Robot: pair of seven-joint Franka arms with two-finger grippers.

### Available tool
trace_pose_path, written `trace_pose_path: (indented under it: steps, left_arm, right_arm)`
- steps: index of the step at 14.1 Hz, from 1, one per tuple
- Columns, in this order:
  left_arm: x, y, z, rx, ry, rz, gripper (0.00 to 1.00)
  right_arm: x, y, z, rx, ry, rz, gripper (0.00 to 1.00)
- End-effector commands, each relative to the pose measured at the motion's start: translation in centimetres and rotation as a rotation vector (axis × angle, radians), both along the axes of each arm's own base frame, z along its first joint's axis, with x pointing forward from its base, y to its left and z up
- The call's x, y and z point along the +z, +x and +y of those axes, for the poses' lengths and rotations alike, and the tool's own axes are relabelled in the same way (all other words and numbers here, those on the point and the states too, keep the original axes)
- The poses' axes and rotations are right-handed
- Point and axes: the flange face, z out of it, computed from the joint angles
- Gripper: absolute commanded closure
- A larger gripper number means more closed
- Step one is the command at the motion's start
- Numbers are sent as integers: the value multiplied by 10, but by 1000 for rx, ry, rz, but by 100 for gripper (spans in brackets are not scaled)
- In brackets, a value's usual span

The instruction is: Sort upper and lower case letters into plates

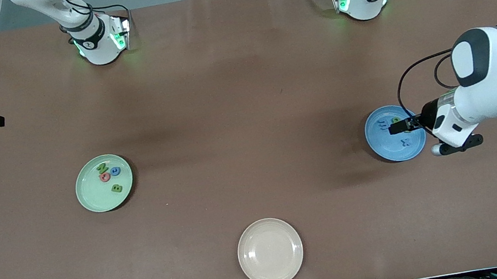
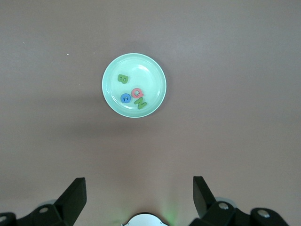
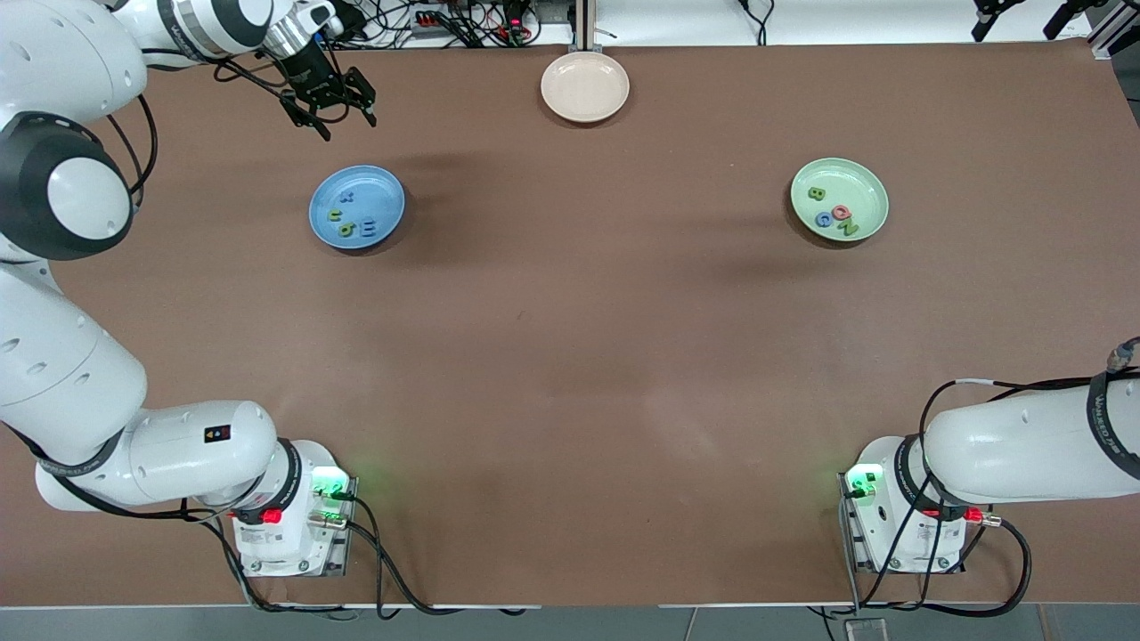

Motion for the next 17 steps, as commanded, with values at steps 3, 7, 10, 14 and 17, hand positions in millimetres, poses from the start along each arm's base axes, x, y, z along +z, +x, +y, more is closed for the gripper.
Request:
trace_pose_path:
  steps: [3, 7, 10, 14, 17]
  left_arm:
    - [24, 5, -11, -8, 0, -25, 1]
    - [60, 3, 12, -64, 146, -108, 0]
    - [143, -21, 38, -55, 144, -203, 0]
    - [206, -55, 57, -78, 148, -244, 0]
    - [223, -61, 57, -89, 179, -269, 0]
  right_arm:
    - [15, -23, 1, 5, 7, -32, 0]
    - [23, -28, -1, 1, 17, -45, 0]
    - [28, -32, 1, 5, 17, -51, 0]
    - [36, -38, 2, 4, 19, -48, 0]
    - [38, -41, 0, -2, 45, -39, 0]
